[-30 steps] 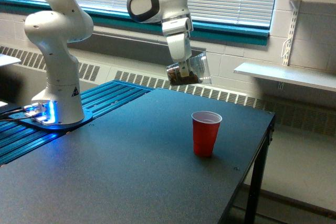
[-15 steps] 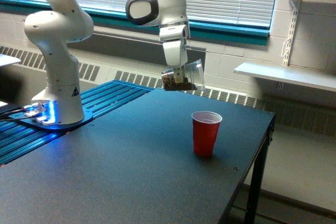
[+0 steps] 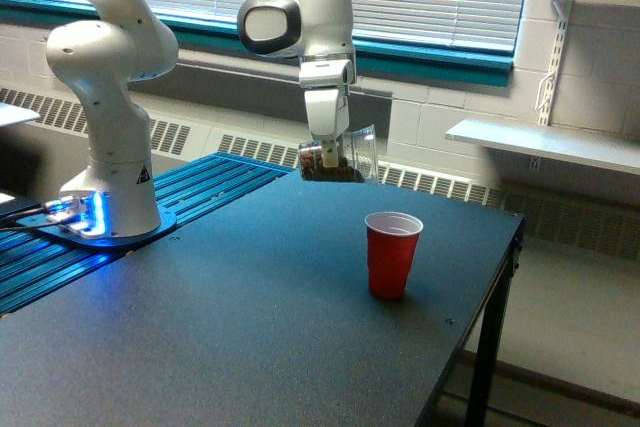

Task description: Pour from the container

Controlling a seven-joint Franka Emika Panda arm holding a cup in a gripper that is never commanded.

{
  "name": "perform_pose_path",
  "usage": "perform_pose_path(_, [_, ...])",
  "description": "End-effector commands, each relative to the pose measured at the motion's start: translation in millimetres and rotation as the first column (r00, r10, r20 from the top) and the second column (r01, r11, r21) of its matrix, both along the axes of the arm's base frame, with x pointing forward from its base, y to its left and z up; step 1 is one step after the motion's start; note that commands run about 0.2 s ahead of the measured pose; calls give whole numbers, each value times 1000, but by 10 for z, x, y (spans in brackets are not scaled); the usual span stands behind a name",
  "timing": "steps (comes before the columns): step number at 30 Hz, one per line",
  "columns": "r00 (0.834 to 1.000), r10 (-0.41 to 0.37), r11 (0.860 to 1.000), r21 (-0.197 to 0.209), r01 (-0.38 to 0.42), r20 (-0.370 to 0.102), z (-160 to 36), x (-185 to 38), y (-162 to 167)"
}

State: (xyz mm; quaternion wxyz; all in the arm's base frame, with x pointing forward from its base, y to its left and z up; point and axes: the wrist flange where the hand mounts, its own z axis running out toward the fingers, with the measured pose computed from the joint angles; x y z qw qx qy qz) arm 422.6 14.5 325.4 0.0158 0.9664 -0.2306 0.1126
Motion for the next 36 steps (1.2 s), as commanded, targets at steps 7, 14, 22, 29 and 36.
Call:
perform_pose_path(7, [1000, -6, 1000, -29, 5, -29, -65, 10, 57])
perform_pose_path(14, [999, -9, 999, -41, 8, -36, -105, 51, 88])
perform_pose_path(22, [999, -10, 998, -57, 8, -42, -142, 107, 134])
perform_pose_path(29, [998, -25, 997, -78, 21, -51, -180, 151, 178])
perform_pose_path(36, [997, -32, 993, -112, 24, -70, -207, 186, 216])
